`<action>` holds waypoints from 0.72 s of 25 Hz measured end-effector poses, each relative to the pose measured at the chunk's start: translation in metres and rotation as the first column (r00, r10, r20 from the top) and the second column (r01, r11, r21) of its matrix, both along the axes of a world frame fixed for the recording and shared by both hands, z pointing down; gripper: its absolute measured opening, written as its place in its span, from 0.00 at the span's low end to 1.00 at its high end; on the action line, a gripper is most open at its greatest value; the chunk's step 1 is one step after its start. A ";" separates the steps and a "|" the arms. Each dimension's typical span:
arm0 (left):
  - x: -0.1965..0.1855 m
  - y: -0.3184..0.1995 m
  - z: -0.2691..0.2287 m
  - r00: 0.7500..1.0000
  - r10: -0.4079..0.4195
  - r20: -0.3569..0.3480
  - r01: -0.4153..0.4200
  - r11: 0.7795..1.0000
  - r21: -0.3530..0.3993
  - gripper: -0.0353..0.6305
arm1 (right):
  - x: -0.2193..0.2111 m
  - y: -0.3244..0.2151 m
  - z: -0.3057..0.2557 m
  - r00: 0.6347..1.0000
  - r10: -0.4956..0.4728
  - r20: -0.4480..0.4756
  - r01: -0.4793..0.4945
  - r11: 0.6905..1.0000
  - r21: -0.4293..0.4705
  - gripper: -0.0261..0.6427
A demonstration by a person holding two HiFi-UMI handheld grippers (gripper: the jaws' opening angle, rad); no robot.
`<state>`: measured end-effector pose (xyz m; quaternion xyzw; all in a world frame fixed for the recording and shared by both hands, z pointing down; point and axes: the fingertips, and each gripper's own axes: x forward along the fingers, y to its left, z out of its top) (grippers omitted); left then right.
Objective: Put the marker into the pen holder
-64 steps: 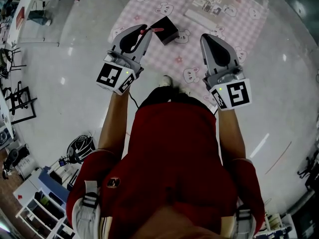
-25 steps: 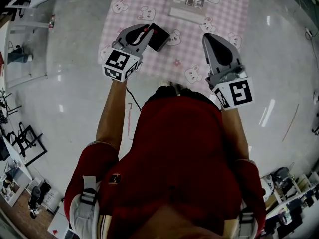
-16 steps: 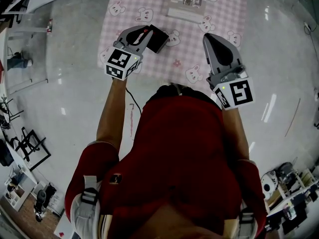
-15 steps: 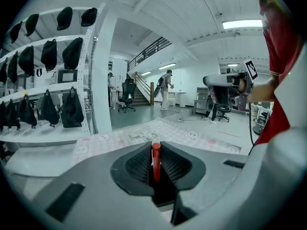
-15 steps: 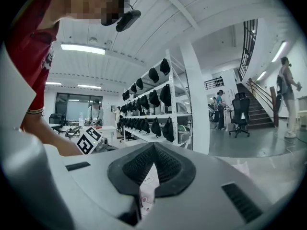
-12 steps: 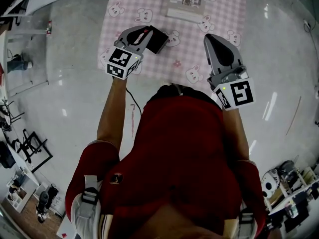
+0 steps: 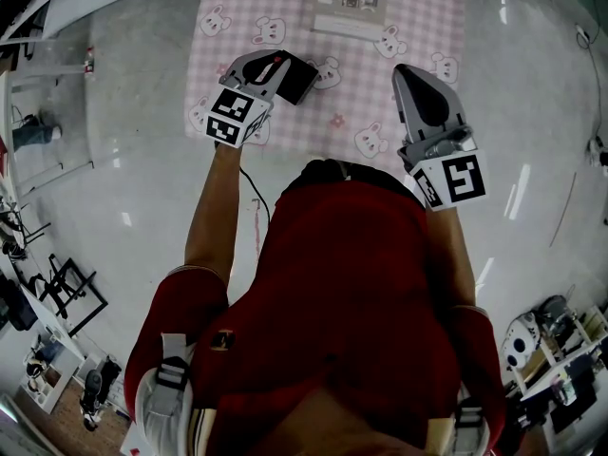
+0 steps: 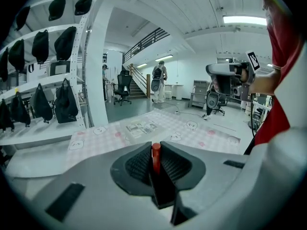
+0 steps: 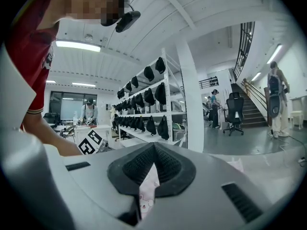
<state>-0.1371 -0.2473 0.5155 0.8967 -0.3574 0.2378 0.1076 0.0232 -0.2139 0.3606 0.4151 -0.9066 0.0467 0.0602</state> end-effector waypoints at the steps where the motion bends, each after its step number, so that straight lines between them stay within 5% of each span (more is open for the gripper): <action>1: 0.000 0.000 0.000 1.000 0.002 0.004 -0.002 1.000 -0.004 0.14 | 0.000 0.000 -0.001 1.000 0.002 0.000 -0.002 1.000 0.000 0.04; 18: 0.001 -0.004 0.021 0.998 0.055 0.039 -0.053 0.997 -0.058 0.14 | 0.004 0.004 0.005 0.999 0.048 -0.011 -0.048 0.999 -0.013 0.04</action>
